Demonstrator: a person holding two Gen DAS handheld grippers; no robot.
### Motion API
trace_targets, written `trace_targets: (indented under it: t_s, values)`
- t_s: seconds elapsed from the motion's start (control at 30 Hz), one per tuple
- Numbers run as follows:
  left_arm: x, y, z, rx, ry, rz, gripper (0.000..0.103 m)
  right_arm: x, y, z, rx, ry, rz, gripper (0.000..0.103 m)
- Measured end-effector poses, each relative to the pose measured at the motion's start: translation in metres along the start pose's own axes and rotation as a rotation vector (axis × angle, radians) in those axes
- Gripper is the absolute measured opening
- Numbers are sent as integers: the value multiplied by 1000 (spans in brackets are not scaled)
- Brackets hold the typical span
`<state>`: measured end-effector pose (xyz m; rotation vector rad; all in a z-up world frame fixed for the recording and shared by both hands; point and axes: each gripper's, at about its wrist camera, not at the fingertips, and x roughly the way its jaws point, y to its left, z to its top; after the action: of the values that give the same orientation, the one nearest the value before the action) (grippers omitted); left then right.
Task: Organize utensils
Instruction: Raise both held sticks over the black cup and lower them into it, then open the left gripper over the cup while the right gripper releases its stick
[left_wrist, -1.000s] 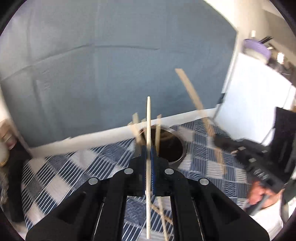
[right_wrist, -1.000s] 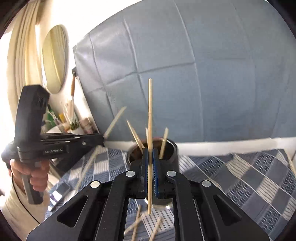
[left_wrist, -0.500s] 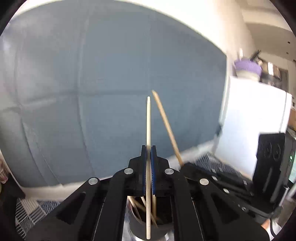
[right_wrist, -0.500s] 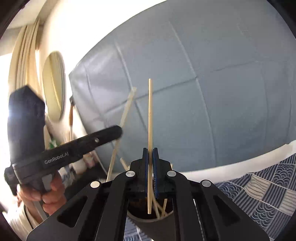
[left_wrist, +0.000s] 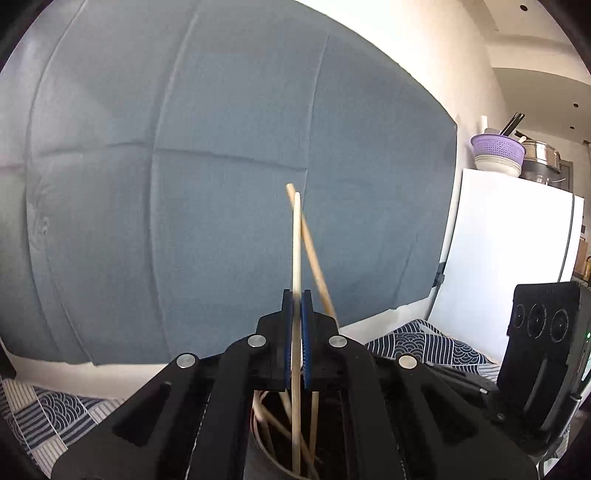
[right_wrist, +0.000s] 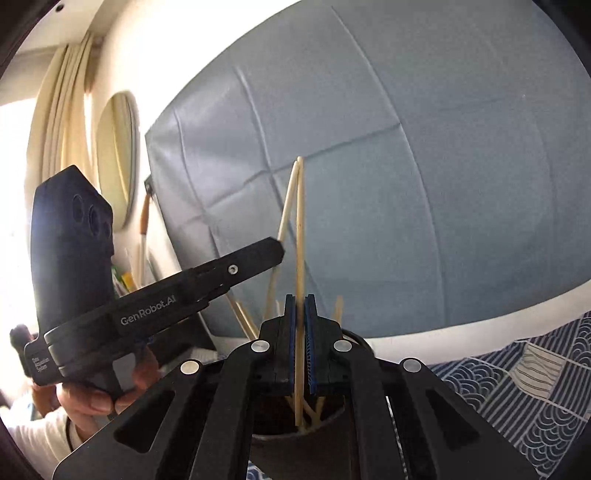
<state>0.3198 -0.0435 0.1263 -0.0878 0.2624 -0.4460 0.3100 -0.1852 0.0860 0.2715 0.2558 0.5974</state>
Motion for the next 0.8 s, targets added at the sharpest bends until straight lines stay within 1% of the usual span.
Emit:
trace_targets:
  t_s: [0.1, 0.17, 0.23, 0.27, 0.3, 0.33, 0.37, 0.4, 0.43, 0.47, 0.5, 0.53, 0.63, 0.67, 0.73, 0.8]
  values:
    - [-2, 4, -8, -1, 11, -5, 5, -4, -2, -1, -1, 11, -6, 5]
    - [-7, 3, -12, 9, -6, -3, 5, -10, -2, -2, -7, 11, -6, 8]
    - [-13, 3, -15, 15, -5, -10, 9, -19, -2, 1, -7, -3, -18, 8]
    - [-16, 3, -15, 15, -4, -8, 20, -25, -4, 1, -4, -6, -19, 9]
    - [-20, 2, -15, 14, -11, 3, 40, -31, -5, 3, 3, -10, -26, 9]
    - [-24, 4, -16, 10, -19, 6, 52, -34, -5, 5, 6, -14, -32, 10]
    - [-32, 5, -16, 7, -32, 7, 74, -39, -6, 8, 13, -16, -40, 16]
    - [-38, 4, -16, 11, -48, 17, 84, -42, -6, 11, 17, -15, -52, 36]
    - [-45, 1, -17, 28, -64, 39, 87, -47, -5, 12, 19, -18, -77, 48]
    - [-48, 0, -17, 40, -62, 47, 96, -52, -5, 13, 22, -25, -95, 65]
    - [-51, -2, -18, 50, -55, 55, 98, -58, -4, 14, 27, -37, -122, 80]
    - [-54, -4, -18, 56, -46, 67, 98, -63, -3, 14, 33, -41, -146, 87]
    - [-60, -6, -23, 61, 5, 122, 97, -75, -1, 15, 40, -32, -173, 90]
    - [-61, -6, -25, 59, 19, 133, 97, -78, -1, 16, 41, -23, -183, 93]
    - [-63, -7, -29, 63, 51, 158, 97, -83, 0, 15, 46, 14, -208, 94]
    - [-63, -10, -36, 84, 101, 197, 97, -86, 1, 14, 51, 55, -214, 95]
